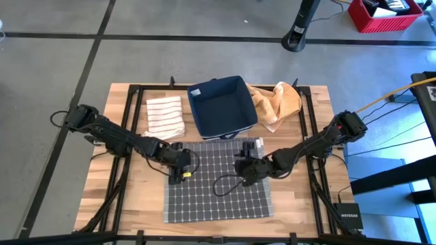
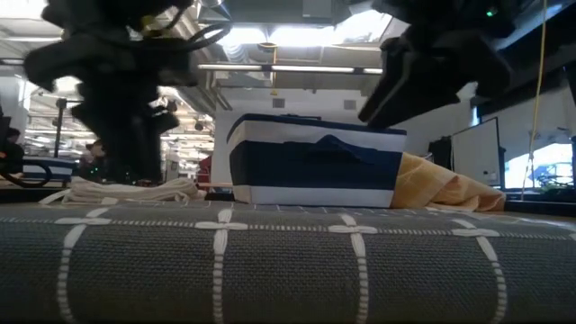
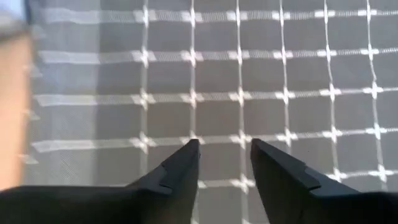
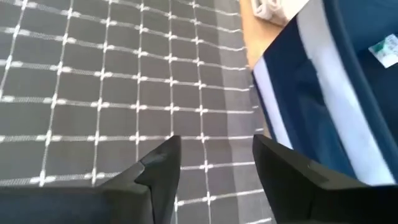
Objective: Fold towel
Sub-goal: Fold the black towel
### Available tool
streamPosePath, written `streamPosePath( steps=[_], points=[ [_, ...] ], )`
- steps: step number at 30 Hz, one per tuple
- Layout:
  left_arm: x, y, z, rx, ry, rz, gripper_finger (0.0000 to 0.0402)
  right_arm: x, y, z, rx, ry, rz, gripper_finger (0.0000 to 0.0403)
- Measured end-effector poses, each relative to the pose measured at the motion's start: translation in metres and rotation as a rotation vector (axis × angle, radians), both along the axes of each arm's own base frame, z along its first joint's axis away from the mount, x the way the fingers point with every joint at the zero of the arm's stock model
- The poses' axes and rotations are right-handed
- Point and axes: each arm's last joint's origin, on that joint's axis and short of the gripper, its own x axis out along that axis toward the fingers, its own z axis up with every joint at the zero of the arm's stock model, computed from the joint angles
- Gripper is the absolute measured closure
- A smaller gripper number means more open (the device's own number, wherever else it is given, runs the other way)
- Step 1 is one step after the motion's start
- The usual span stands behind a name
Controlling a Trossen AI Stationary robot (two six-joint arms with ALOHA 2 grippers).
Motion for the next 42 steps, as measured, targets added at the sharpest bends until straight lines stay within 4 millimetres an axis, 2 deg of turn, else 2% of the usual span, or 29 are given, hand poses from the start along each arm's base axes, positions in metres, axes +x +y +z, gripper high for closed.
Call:
streamPosePath(
  steps=[2, 5, 7, 9, 12, 15, 20, 22, 24, 27, 31, 36, 42],
  points=[
    [0.004, 0.002, 0.005, 0.034, -0.022, -0.034, 0.0306, 0.002, -0.003, 0.000, 0.030, 0.004, -0.001, 0.0236],
    [0.008, 0.001, 0.010, 0.063, -0.043, -0.077, 0.0377, 0.002, -0.004, -0.001, 0.088, 0.021, 0.010, 0.0313],
    [0.010, 0.002, 0.013, 0.078, -0.065, -0.085, 0.0391, 0.002, -0.002, -0.001, 0.098, 0.022, 0.021, 0.0372],
    [0.011, 0.003, 0.014, 0.079, -0.075, -0.078, 0.0379, 0.003, -0.002, -0.001, 0.098, 0.013, 0.019, 0.0389],
    [0.013, 0.007, 0.014, 0.073, -0.080, -0.055, 0.0341, 0.002, -0.002, -0.001, 0.116, 0.011, 0.002, 0.0339],
    [0.013, 0.010, 0.013, 0.045, -0.063, -0.041, 0.0284, 0.001, -0.003, 0.002, 0.118, 0.047, -0.022, 0.0251],
    [0.015, 0.013, 0.015, 0.040, -0.069, -0.053, 0.0181, -0.003, -0.005, 0.018, 0.075, 0.165, -0.063, 0.0096],
    [0.015, 0.014, 0.020, 0.043, -0.048, -0.046, 0.0151, -0.007, -0.005, 0.023, 0.109, 0.226, -0.098, 0.0050],
    [0.012, 0.011, 0.024, 0.035, 0.010, -0.019, 0.0132, -0.014, -0.007, 0.020, 0.171, 0.311, -0.132, 0.0019],
    [0.001, -0.001, 0.026, 0.009, 0.128, 0.033, 0.0125, -0.028, -0.005, 0.006, 0.261, 0.444, -0.146, 0.0008],
    [-0.014, -0.022, 0.022, -0.020, 0.201, 0.085, 0.0132, -0.043, -0.001, -0.016, 0.325, 0.549, -0.118, 0.0030],
    [-0.031, -0.042, 0.008, -0.046, 0.221, 0.130, 0.0143, -0.048, -0.002, -0.028, 0.348, 0.563, -0.103, 0.0063],
    [-0.040, -0.050, -0.010, -0.099, 0.179, 0.173, 0.0150, -0.047, -0.002, -0.034, 0.361, 0.554, -0.044, 0.0087]
  ],
)
